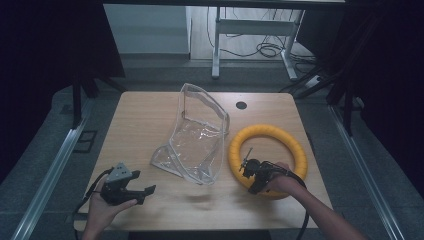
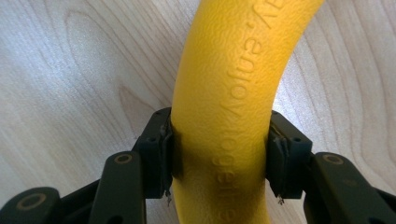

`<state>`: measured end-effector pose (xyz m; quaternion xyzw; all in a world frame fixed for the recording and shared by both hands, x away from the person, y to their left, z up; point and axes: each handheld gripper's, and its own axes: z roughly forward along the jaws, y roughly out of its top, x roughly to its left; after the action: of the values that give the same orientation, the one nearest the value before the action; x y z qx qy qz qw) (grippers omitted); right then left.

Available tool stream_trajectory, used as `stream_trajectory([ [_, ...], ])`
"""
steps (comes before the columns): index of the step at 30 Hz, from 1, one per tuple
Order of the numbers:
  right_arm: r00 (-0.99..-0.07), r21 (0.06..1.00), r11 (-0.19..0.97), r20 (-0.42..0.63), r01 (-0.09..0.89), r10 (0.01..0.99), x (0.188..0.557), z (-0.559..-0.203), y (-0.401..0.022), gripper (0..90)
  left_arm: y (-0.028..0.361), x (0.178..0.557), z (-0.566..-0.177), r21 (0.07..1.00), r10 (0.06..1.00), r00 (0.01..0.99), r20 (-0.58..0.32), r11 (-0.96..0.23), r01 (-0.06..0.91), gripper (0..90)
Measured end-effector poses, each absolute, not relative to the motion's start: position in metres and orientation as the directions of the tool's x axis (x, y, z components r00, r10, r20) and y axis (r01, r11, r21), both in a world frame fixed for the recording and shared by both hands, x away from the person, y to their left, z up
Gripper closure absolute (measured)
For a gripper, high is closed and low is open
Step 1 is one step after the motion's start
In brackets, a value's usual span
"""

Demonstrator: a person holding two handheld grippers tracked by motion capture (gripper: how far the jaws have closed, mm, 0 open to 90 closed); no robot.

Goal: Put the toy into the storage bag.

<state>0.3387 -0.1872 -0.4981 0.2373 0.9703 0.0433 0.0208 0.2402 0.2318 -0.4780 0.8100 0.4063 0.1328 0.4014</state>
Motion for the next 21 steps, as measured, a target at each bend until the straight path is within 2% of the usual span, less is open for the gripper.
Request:
stream_trajectory([
  [3,-0.891,0.096,0.887,-0.007,0.451,0.453,0.340,-0.497,-0.188,49.6,0.232,0.240,-0.478,0.758,0.766,0.633,-0.111,-0.347,0.552,20.4],
  [14,-0.880,0.220,0.852,0.098,0.474,0.464,0.351,-0.458,-0.211,49.9,0.236,0.239,-0.476,0.777,0.777,0.621,-0.108,-0.324,0.540,21.4],
  [16,-0.871,0.274,0.827,0.129,0.491,0.474,0.353,-0.447,-0.219,50.0,0.236,0.239,-0.475,0.779,0.778,0.618,-0.107,-0.321,0.539,21.4],
  [21,-0.856,0.330,0.790,0.166,0.516,0.489,0.357,-0.432,-0.229,50.1,0.236,0.239,-0.476,0.779,0.779,0.618,-0.106,-0.321,0.538,21.6],
])
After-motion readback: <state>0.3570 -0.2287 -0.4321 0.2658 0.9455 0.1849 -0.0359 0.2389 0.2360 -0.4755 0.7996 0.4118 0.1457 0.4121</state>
